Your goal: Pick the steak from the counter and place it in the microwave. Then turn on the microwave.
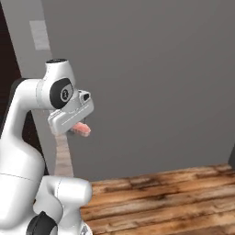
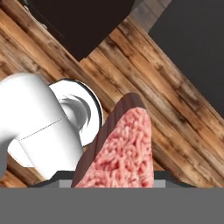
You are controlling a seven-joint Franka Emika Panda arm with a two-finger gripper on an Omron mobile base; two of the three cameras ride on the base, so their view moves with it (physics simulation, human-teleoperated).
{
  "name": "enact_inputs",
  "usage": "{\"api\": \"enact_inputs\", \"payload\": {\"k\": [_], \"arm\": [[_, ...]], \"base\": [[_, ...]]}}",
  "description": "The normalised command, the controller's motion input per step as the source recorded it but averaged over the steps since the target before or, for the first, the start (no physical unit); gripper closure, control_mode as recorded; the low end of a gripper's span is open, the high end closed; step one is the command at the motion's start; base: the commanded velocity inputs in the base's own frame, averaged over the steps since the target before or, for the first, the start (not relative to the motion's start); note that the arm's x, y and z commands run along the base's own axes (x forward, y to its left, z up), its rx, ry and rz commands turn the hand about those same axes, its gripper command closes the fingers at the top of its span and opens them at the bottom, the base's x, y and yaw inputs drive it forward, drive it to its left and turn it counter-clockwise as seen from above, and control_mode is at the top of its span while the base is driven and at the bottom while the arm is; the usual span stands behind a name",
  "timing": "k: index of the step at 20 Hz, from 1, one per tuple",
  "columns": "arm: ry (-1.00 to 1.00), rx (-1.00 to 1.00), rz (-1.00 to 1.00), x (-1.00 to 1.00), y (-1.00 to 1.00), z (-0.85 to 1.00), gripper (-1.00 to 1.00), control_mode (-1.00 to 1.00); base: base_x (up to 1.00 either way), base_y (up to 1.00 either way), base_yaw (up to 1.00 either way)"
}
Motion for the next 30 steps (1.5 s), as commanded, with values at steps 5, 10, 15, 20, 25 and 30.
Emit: {"api": "enact_inputs", "payload": {"k": [5,10,15,20,25,30], "arm": [[0.00,0.00,0.00,0.00,0.00,0.00,1.00,1.00],[0.00,0.00,0.00,0.00,0.00,0.00,1.00,1.00],[0.00,0.00,0.00,0.00,0.00,0.00,1.00,1.00],[0.00,0.00,0.00,0.00,0.00,0.00,1.00,1.00],[0.00,0.00,0.00,0.00,0.00,0.00,1.00,1.00],[0.00,0.00,0.00,0.00,0.00,0.00,1.00,1.00]], "base": [[-0.38,0.34,0.28],[-0.27,0.42,0.29],[-0.15,0.41,0.35],[-0.10,0.36,0.39],[-0.01,0.30,0.42],[-0.03,0.31,0.42]]}}
